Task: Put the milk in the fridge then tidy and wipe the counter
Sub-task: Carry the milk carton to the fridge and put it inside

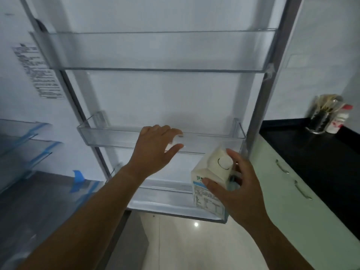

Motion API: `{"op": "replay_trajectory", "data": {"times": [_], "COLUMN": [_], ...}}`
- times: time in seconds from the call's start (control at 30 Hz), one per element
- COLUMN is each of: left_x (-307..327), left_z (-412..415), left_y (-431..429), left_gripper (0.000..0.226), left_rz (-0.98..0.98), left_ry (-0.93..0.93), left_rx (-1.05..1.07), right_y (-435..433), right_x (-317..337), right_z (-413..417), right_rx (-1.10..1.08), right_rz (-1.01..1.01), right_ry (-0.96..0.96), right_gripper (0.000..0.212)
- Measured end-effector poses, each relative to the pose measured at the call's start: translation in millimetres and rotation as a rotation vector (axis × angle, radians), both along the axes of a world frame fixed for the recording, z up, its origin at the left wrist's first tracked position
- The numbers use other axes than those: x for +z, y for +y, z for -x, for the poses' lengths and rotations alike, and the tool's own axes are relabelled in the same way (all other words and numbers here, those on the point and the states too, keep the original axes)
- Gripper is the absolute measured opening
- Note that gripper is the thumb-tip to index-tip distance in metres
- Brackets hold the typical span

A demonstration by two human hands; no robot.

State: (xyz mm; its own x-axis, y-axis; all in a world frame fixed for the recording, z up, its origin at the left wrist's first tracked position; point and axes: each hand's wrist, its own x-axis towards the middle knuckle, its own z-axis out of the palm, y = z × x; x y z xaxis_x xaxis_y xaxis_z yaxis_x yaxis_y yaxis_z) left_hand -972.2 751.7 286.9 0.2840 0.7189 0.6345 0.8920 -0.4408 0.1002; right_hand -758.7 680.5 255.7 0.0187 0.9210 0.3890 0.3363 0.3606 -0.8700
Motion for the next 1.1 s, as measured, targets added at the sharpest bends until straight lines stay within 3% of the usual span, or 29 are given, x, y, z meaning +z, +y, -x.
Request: {"op": "replay_trajectory", "data": {"times": [0.23,0.37,0.53,0.83,1.1], "left_x": [-15.6,-40.9,-43.6,21.7,44.4], "left_z": [13.3,44.5,90.9,172.7,221.0], "left_y": [-53.4,-120.5,-214.4,-328.0,-336.4], "left_gripper": [0.049,0.046,0.039,0.03,0.05], "left_rz": [0.07,0.116,0.176,-0.22,-0.553], "left_ry": [-0.181,-0.35,-0.419,-0.291,-0.289], "left_rx": [0.227,0.469,0.848,1.286,1.373], "right_y": [15.6,18.9,12.4,-26.6,-51.1], "right_x": [-7.6,-24.3,-26.8,16.4,60.0], "right_z": [4.6,36.6,114.7,293.9,413.3], "right_rx": [0.281,0.508,0.792,1.154,1.286], "right_rz": [-0.049,-0.019,0.006,-0.06,-0.085], "right_ry": [-0.021,-0.007,-0.002,0.096,0.217], "right_gripper": [0.084,0.083,0.082,0.072,0.063]}}
